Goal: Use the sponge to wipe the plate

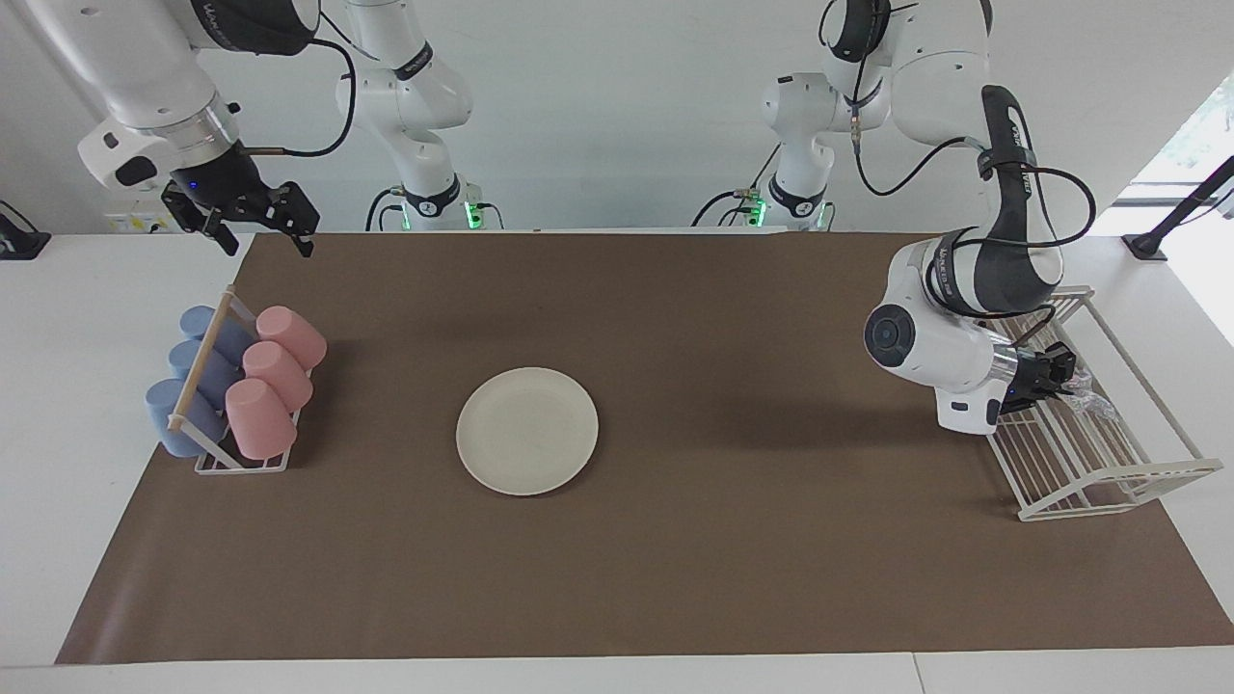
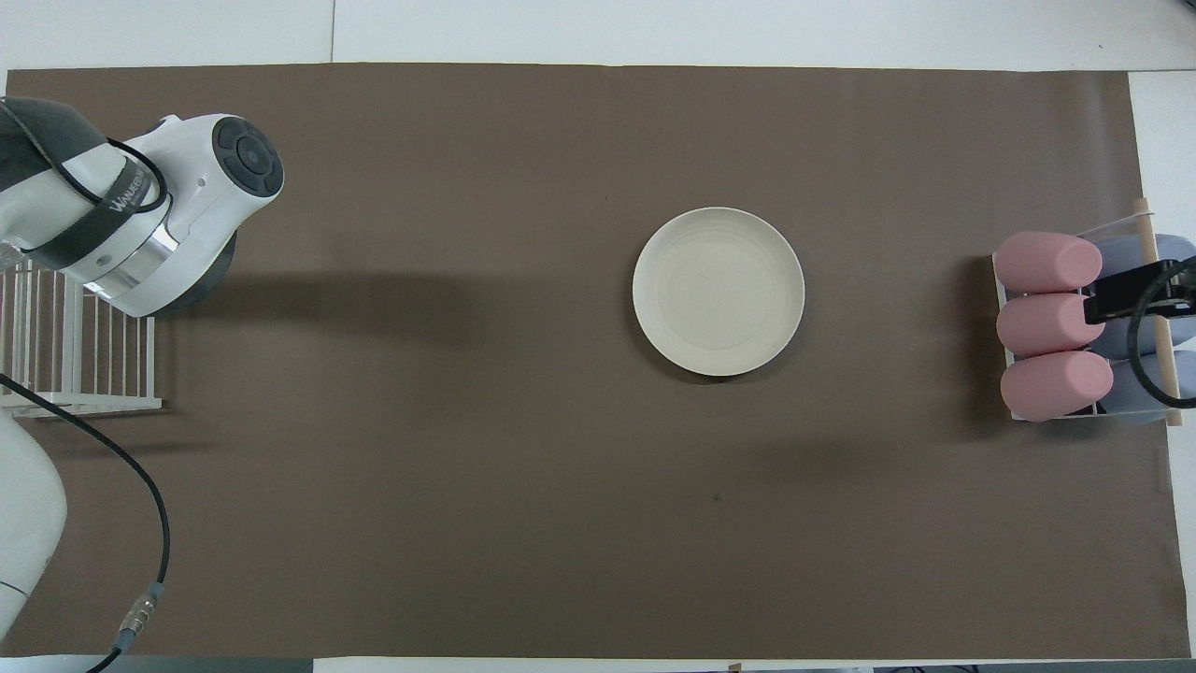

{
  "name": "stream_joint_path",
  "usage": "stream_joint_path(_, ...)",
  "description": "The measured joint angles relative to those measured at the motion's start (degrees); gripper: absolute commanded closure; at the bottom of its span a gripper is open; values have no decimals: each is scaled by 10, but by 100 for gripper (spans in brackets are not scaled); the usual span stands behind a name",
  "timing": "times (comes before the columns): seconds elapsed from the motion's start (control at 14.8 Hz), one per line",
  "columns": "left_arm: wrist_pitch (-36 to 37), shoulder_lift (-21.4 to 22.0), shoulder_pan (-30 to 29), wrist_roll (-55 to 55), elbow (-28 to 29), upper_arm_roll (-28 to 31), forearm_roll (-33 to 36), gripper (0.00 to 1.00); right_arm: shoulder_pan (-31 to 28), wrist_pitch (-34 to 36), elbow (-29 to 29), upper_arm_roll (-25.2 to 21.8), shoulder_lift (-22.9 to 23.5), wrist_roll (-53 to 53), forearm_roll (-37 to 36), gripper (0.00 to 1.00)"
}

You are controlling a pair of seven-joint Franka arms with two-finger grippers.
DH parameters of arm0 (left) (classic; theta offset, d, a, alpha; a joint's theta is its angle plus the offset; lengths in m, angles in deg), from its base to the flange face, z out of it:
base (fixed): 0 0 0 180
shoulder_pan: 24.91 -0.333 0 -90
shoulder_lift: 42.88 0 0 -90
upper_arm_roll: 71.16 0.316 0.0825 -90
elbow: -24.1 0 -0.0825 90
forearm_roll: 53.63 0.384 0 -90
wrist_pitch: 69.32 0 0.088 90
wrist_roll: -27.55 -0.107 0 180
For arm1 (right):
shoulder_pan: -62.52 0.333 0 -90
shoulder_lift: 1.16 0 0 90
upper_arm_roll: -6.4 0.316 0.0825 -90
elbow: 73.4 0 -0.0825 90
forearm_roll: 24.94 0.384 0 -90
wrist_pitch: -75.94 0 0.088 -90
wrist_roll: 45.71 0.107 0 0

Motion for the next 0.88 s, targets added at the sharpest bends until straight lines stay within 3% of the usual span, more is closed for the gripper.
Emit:
stream_joint_path(0.07, 0, 0, 0, 0, 0, 0, 0, 55, 0, 0, 0, 0, 0, 0, 0, 0)
stream_joint_path(0.14, 0, 0, 0, 0, 0, 0, 0, 11, 0, 0, 0, 0, 0, 0, 0, 0)
stream_joint_path(0.2, 0, 0, 0, 1, 0, -1, 0, 0, 0, 0, 0, 0, 0, 0, 0, 0)
stream_joint_path(0.88, -2, 0, 0, 2, -3, -2, -8, 0, 0, 0, 0, 0, 0, 0, 0, 0)
